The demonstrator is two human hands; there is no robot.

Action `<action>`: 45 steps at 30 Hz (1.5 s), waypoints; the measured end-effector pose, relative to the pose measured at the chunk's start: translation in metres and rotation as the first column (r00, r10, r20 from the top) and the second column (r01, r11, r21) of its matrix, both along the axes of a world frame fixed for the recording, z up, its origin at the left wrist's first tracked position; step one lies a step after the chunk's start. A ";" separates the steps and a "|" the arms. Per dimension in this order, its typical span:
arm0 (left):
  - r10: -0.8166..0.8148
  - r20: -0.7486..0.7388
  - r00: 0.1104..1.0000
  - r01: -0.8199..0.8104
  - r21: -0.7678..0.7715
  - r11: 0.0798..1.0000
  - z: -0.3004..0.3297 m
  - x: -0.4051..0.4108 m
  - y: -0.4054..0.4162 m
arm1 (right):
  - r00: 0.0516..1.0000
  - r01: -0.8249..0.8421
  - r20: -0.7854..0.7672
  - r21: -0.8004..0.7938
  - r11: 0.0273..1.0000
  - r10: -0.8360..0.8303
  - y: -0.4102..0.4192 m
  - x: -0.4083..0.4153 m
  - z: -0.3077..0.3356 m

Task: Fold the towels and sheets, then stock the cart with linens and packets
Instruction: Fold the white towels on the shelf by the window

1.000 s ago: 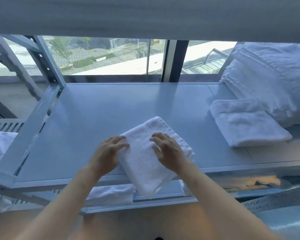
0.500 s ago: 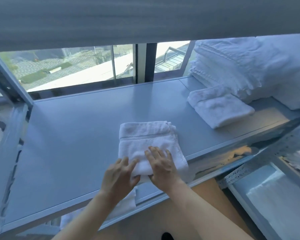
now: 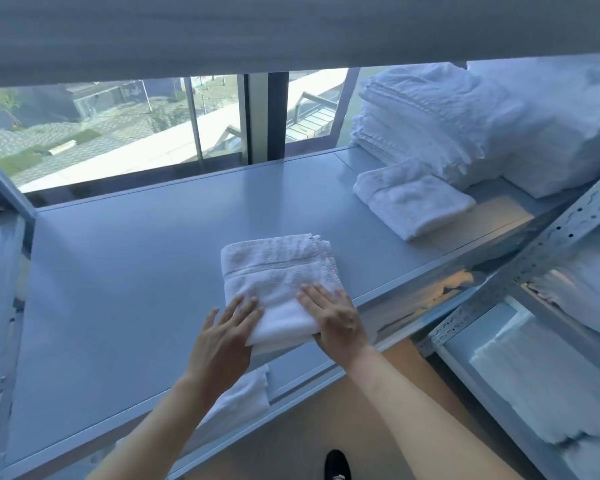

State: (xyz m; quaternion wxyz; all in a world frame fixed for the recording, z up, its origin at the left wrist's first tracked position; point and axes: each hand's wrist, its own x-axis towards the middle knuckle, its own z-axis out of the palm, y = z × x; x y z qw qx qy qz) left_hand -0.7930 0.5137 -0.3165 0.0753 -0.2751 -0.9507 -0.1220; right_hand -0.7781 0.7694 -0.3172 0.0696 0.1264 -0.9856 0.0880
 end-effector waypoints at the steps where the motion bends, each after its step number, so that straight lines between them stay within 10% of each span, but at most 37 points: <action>1: 0.014 0.033 0.999 -0.014 0.014 1.000 -0.002 0.002 -0.003 | 1.000 0.000 -0.002 -0.001 1.000 0.000 0.002 0.001 -0.001; 22: 0.176 -0.055 0.983 -0.171 0.078 0.982 -0.004 -0.032 0.050 | 0.987 -0.158 0.040 0.007 0.987 0.158 0.055 -0.080 -0.005; 31: 0.293 0.178 0.939 -0.342 0.415 0.843 -0.019 -0.053 0.044 | 0.919 -0.356 0.121 -0.149 0.922 0.375 0.123 -0.094 -0.011; 39: 0.269 0.296 0.917 -0.386 0.476 0.790 -0.013 -0.065 0.152 | 0.971 -0.161 0.102 -0.395 0.904 0.218 0.197 -0.131 0.006; 45: 0.173 0.292 0.941 -0.285 0.401 0.871 -0.018 -0.081 0.217 | 0.951 -0.206 0.193 -0.188 0.960 0.242 0.229 -0.159 0.005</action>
